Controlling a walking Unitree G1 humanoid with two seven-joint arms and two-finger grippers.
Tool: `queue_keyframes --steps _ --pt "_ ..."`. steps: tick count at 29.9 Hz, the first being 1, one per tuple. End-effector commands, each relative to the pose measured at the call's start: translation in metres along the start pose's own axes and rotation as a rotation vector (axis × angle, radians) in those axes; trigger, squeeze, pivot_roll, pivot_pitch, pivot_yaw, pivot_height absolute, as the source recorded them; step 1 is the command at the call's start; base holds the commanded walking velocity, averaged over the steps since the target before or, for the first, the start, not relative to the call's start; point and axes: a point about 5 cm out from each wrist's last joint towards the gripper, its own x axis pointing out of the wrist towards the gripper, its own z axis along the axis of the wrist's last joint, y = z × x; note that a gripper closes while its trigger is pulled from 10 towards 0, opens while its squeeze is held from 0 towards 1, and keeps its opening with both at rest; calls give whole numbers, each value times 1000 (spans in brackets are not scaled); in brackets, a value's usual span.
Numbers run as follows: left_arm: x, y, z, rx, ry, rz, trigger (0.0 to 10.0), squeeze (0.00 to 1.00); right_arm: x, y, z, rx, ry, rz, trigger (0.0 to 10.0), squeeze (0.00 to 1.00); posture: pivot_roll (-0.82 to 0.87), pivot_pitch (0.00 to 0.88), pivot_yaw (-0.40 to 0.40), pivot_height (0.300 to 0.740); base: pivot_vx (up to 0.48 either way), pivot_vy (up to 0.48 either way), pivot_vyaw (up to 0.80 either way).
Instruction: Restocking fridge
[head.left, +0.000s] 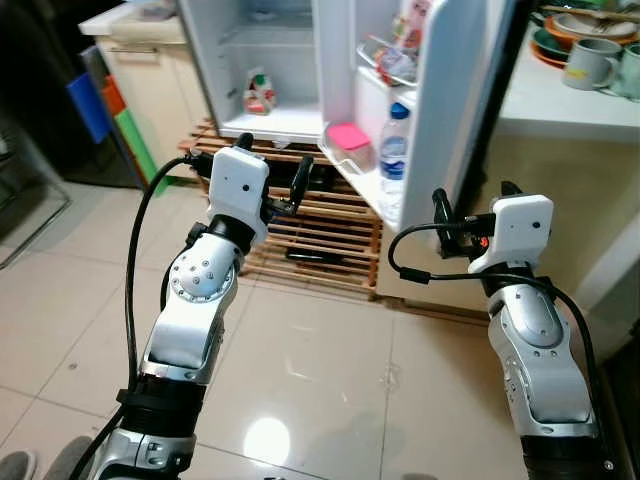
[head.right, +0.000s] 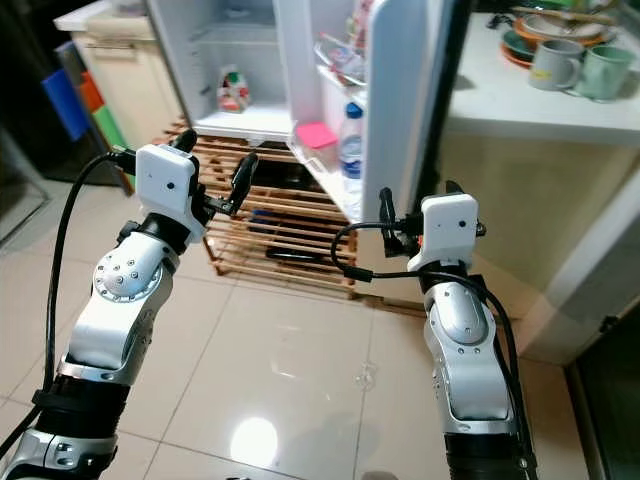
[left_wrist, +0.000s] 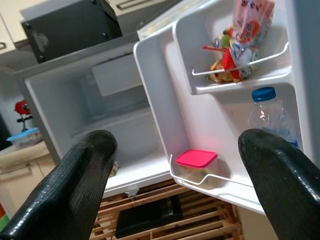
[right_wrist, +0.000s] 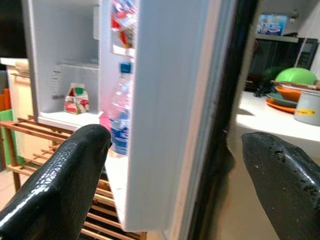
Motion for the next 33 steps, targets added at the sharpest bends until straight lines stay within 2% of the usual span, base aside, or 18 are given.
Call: queue_keyframes --steps 1,5,25,29,33 --pt "0 1 -3 -4 16 -5 10000 0 0 1 0 0 -7 -2 10000 0 -231 0 109 740 0 0 0" --pt "2 3 -3 -3 13 5 10000 0 -1 3 -1 9 -4 -1 10000 0 -229 0 111 740 0 0 0" --pt "2 3 1 -16 -6 7 10000 0 0 2 -4 14 5 -2 10000 0 -227 0 105 740 421 0 0" --pt "3 1 5 -30 -34 2 10000 0 0 2 -4 14 6 -3 10000 0 -228 0 105 740 428 0 0" --pt "2 3 7 -22 -48 21 10000 0 3 -5 -5 5 14 -37 10000 0 -227 0 104 740 0 0 0"
